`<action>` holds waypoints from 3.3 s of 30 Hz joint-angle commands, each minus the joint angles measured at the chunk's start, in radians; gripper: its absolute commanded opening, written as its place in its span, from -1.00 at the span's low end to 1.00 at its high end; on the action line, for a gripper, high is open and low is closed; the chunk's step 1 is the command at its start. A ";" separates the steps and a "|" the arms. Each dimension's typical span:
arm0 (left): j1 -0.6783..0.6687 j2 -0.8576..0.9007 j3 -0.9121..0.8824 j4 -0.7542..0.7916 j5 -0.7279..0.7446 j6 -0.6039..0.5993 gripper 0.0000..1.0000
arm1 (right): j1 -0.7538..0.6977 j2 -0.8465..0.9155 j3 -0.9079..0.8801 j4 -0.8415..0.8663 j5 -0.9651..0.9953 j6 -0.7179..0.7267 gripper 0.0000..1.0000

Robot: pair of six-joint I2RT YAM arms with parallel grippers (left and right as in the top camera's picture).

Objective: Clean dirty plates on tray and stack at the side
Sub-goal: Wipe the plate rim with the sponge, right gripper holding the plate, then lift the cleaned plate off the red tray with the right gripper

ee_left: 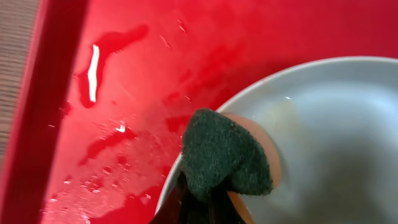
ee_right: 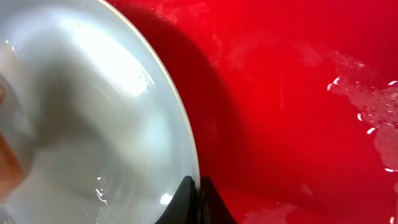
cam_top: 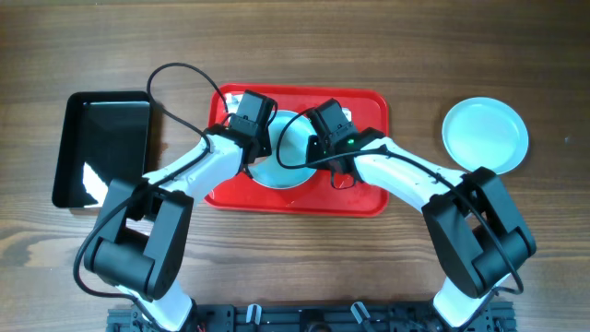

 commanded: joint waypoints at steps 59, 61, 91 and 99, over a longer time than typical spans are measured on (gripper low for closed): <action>0.021 -0.003 0.013 -0.091 -0.227 -0.057 -0.92 | -0.006 -0.007 -0.012 -0.018 0.037 -0.021 -0.91; 0.021 -0.031 0.018 -0.092 -0.227 -0.057 -0.92 | -0.006 -0.007 -0.012 -0.018 0.037 -0.022 -0.91; 0.021 -0.411 -0.091 -0.365 0.145 -0.189 -0.92 | -0.013 -0.107 0.317 -0.453 0.368 -0.272 -0.91; 0.020 -0.406 -0.100 -0.341 0.179 -0.241 -0.85 | -0.013 -0.126 0.495 -0.651 0.464 -0.397 -0.91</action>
